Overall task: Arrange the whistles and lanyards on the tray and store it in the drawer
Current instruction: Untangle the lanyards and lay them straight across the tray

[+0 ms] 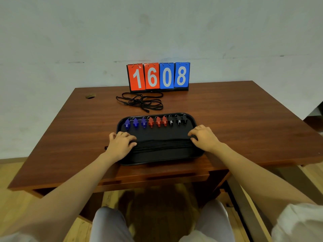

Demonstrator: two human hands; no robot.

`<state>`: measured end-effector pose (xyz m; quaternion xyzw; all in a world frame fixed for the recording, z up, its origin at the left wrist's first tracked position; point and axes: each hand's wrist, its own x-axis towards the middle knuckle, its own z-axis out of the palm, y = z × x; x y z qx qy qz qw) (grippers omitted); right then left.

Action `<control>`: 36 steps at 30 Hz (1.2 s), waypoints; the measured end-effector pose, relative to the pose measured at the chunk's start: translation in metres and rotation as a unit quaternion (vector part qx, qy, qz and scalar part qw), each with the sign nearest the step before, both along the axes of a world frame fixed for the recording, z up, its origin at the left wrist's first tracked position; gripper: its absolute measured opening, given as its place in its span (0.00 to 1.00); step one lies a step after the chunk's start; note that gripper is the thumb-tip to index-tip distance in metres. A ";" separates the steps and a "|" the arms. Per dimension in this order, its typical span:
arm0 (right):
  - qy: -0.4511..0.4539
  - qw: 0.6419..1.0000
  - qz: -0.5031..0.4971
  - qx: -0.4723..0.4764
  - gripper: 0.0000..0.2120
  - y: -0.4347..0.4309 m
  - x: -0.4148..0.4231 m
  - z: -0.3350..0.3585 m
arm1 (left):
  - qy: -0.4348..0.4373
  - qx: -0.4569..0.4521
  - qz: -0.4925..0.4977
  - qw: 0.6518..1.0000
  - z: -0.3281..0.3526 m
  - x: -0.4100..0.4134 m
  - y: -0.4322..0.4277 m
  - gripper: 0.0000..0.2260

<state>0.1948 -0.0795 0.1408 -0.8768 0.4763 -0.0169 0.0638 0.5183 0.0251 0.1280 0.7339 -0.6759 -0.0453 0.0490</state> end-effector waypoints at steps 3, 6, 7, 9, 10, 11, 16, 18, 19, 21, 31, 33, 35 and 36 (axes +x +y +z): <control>0.036 0.999 0.010 0.009 0.14 0.002 0.003 -0.002 | -0.008 0.004 -0.015 1.000 -0.004 -0.002 0.003 0.14; 0.038 0.999 0.015 -0.003 0.15 0.002 0.008 0.000 | -0.005 -0.008 -0.014 1.000 -0.005 -0.005 0.002 0.15; 0.031 0.999 0.019 -0.009 0.15 0.002 0.012 0.004 | -0.001 -0.017 -0.013 1.000 -0.004 -0.007 0.001 0.15; 0.013 0.999 0.033 -0.017 0.16 0.000 0.024 0.012 | 0.010 -0.035 -0.015 0.999 0.001 -0.010 -0.004 0.15; 0.003 0.999 0.041 -0.019 0.16 -0.002 0.032 0.017 | 0.014 -0.043 -0.019 0.999 0.004 -0.012 -0.008 0.15; -0.008 0.999 0.050 -0.021 0.16 -0.005 0.041 0.022 | 0.017 -0.051 -0.021 0.998 0.008 -0.014 -0.014 0.15; -0.052 0.993 0.095 -0.038 0.16 -0.033 0.098 0.047 | 0.020 -0.088 -0.011 0.996 0.037 -0.015 -0.058 0.13; -0.065 0.992 0.105 -0.040 0.16 -0.051 0.123 0.057 | 0.010 -0.098 0.004 0.995 0.049 -0.008 -0.080 0.13; -0.070 0.991 0.108 -0.042 0.16 -0.060 0.134 0.060 | 0.008 -0.099 0.013 0.995 0.054 -0.002 -0.091 0.13; -0.076 0.990 0.109 -0.044 0.16 -0.080 0.158 0.063 | 0.007 -0.093 0.030 0.995 0.061 0.012 -0.113 0.14; -0.061 0.996 0.040 0.060 0.19 -0.184 0.258 0.019 | 0.043 -0.020 0.088 0.995 0.018 0.089 -0.202 0.16; -0.078 0.995 0.030 0.055 0.20 -0.198 0.274 0.006 | 0.056 -0.022 0.093 0.994 0.007 0.098 -0.214 0.16; -0.097 0.994 0.033 0.022 0.21 -0.208 0.287 -0.006 | 0.068 -0.029 0.096 0.993 -0.004 0.104 -0.223 0.17; -0.101 0.994 0.039 0.005 0.20 -0.212 0.292 -0.012 | 0.071 -0.027 0.094 0.993 -0.009 0.108 -0.226 0.17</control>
